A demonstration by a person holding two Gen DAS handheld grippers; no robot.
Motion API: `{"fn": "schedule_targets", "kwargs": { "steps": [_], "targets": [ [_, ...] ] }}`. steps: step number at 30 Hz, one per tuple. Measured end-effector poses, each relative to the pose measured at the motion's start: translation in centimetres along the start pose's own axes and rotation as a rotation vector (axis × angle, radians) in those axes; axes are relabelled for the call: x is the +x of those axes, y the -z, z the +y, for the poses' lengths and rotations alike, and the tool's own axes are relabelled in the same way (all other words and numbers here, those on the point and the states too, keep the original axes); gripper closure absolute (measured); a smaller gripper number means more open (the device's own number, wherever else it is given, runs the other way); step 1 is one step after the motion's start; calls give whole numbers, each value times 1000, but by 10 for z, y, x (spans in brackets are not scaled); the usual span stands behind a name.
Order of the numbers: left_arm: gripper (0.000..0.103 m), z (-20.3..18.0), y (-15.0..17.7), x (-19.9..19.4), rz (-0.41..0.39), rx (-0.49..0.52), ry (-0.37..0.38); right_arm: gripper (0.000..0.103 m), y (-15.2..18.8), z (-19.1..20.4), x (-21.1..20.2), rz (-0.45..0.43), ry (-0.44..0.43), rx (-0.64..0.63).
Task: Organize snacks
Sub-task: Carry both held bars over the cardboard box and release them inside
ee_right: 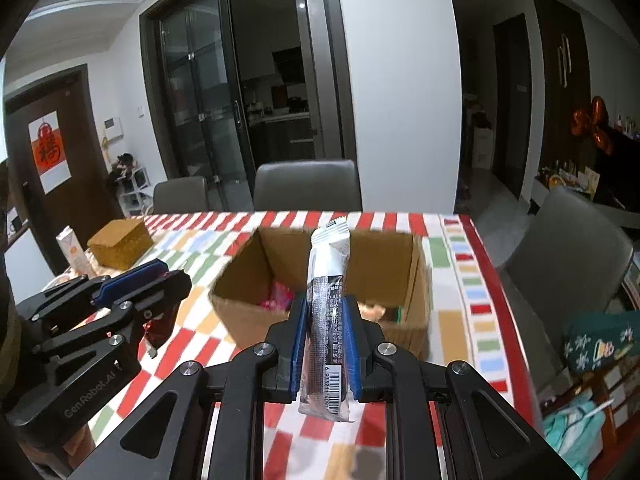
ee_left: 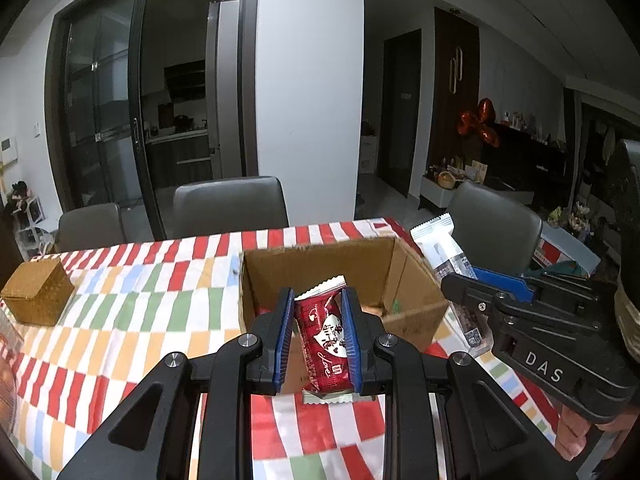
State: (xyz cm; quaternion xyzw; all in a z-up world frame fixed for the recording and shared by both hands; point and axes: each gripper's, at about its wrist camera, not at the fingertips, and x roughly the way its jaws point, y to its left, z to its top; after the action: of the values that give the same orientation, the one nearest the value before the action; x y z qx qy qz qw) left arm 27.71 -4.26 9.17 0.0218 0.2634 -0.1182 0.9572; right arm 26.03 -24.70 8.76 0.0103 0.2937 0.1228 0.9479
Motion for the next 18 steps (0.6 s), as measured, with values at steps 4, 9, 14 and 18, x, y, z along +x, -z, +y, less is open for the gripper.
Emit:
{"fn": "schedule_targets", "kwargs": {
  "steps": [4,9,14,18],
  "targets": [
    [79,3,-17,15,11,6,4,84,-18,-3,14,12,-2,-7],
    [79,12,-30,40,47,-14,4,84,-35,-10,37,40,9,-14],
    [79,19,-37,66,87,-33,0,84,-48,-15,61,74,33,-34],
    [78,20,-42,84,119,-24,-10,84,-51,-18,79,103,54,-42]
  ]
}}
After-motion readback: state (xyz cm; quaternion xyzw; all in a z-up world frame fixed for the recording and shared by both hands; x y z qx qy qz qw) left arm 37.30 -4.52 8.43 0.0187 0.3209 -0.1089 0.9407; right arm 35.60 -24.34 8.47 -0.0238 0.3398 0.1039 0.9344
